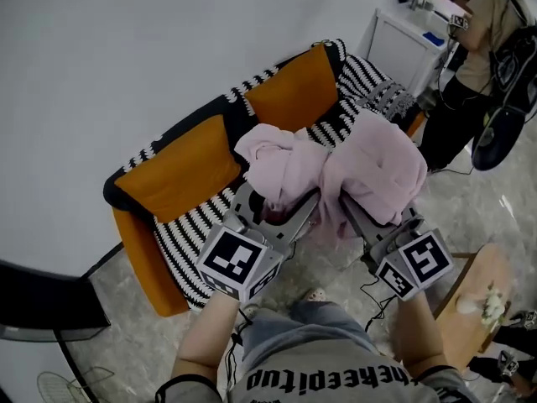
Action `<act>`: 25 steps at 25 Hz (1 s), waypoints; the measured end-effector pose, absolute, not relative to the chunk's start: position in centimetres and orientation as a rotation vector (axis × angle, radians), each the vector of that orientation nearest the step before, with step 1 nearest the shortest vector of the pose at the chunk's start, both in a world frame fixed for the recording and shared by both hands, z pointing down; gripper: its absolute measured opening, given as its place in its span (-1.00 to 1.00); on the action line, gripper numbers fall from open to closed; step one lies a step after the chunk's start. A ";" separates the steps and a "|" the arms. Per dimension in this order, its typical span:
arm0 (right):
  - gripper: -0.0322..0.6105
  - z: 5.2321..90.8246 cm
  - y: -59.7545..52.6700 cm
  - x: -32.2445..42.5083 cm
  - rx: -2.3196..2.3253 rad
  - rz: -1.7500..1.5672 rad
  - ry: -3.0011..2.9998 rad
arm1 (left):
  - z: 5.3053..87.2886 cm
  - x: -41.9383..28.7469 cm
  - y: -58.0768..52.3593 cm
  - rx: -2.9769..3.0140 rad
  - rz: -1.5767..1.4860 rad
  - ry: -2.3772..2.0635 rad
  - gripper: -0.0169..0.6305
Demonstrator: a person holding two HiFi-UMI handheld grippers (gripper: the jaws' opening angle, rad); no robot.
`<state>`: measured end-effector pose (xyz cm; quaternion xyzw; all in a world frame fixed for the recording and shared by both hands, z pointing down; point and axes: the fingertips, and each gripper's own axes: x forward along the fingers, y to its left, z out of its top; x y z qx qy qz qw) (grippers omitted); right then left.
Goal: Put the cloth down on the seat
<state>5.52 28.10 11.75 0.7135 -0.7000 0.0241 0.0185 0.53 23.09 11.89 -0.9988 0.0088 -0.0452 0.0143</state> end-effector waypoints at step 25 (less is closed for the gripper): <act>-0.34 13.3 22.7 8.0 2.081 0.149 -2.292 | 13.5 2.5 18.4 -3.137 -0.222 0.218 -0.20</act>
